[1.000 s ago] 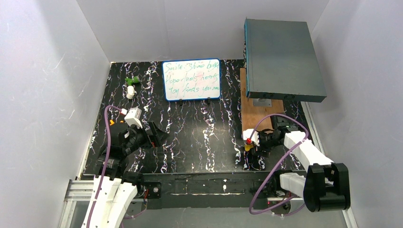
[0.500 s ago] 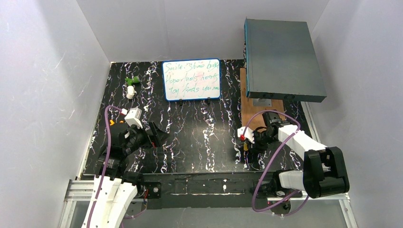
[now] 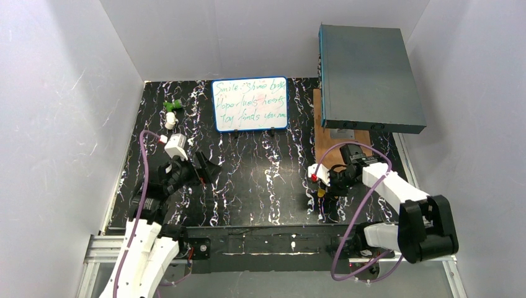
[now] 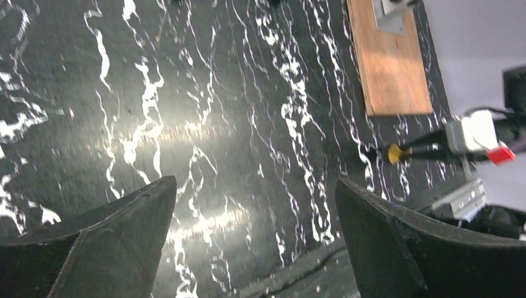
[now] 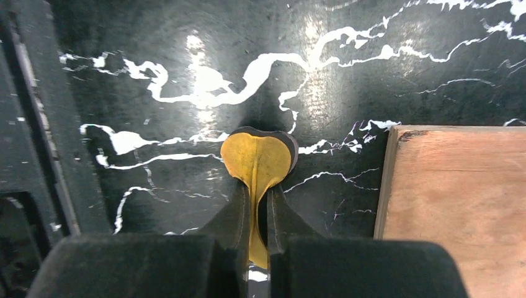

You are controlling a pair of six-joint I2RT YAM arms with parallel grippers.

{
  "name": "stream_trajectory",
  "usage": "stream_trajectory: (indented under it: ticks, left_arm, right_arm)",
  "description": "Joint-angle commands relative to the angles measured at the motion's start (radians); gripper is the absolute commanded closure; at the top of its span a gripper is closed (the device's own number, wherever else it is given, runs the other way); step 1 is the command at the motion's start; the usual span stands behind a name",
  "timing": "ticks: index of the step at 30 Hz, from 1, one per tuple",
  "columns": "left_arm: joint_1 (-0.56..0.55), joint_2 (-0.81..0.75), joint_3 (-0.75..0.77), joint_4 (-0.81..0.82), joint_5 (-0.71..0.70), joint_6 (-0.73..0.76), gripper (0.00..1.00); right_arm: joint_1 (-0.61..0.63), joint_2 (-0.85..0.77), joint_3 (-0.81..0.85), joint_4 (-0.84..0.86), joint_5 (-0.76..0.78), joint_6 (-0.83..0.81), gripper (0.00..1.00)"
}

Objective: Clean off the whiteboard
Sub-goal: Pick up the whiteboard from the whiteboard stand, then pick up the whiteboard eraser from the center of the board.

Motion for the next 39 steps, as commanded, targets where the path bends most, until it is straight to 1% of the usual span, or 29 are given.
stream_trajectory:
  ticks: [1,3,4,8,11,14,19,21,25,27,30,33,35,37,39]
  left_arm:
    - [0.009,0.121,-0.019,0.285,-0.072,-0.017,0.00]
    - [0.026,0.249,0.000,0.433,-0.088,0.004,0.00]
    - [0.048,0.318,0.019,0.494,-0.063,0.006,0.01]
    - [0.150,0.640,0.117,0.773,0.140,-0.059,0.00]
    - [0.199,0.888,0.259,0.830,0.276,-0.014,0.01]
    - [0.224,1.076,0.391,0.831,0.382,0.046,0.01]
    - [0.246,1.235,0.509,0.817,0.416,0.147,0.00]
    - [0.268,1.294,0.541,0.840,0.457,0.148,0.05]
    - [0.302,1.398,0.601,0.862,0.504,0.156,0.08]
    - [0.303,1.457,0.632,0.889,0.554,0.149,0.11]
    - [0.302,1.547,0.659,1.012,0.607,0.053,0.16]
    - [0.308,1.635,0.726,1.116,0.660,-0.068,0.23]
    - [0.302,1.666,0.748,1.185,0.677,-0.138,0.26]
    - [0.296,1.687,0.755,1.221,0.677,-0.165,0.26]
    - [0.292,1.714,0.764,1.275,0.688,-0.230,0.29]
  right_arm:
    - [0.007,-0.129,0.068,-0.144,-0.106,0.096,0.99]
    - [0.007,-0.175,0.096,-0.207,-0.148,0.168,0.99]
    - [0.008,-0.190,0.112,-0.236,-0.166,0.204,0.99]
    - [0.009,-0.220,0.150,-0.313,-0.267,0.286,0.99]
    - [0.010,-0.255,0.169,-0.320,-0.288,0.336,0.99]
    - [0.010,-0.281,0.160,-0.302,-0.280,0.351,0.99]
    - [0.017,-0.254,0.179,-0.321,-0.274,0.364,0.99]
    - [0.018,-0.254,0.182,-0.319,-0.262,0.372,0.99]
    - [0.024,-0.268,0.170,-0.293,-0.232,0.385,0.99]
    - [0.038,-0.262,0.168,-0.282,-0.208,0.393,0.99]
    - [0.055,-0.246,0.172,-0.273,-0.172,0.407,0.99]
    - [0.059,-0.235,0.168,-0.268,-0.155,0.411,0.99]
    - [0.062,-0.231,0.167,-0.264,-0.146,0.414,0.99]
    - [0.064,-0.225,0.172,-0.261,-0.136,0.419,0.99]
    - [0.064,-0.217,0.174,-0.259,-0.125,0.425,0.99]
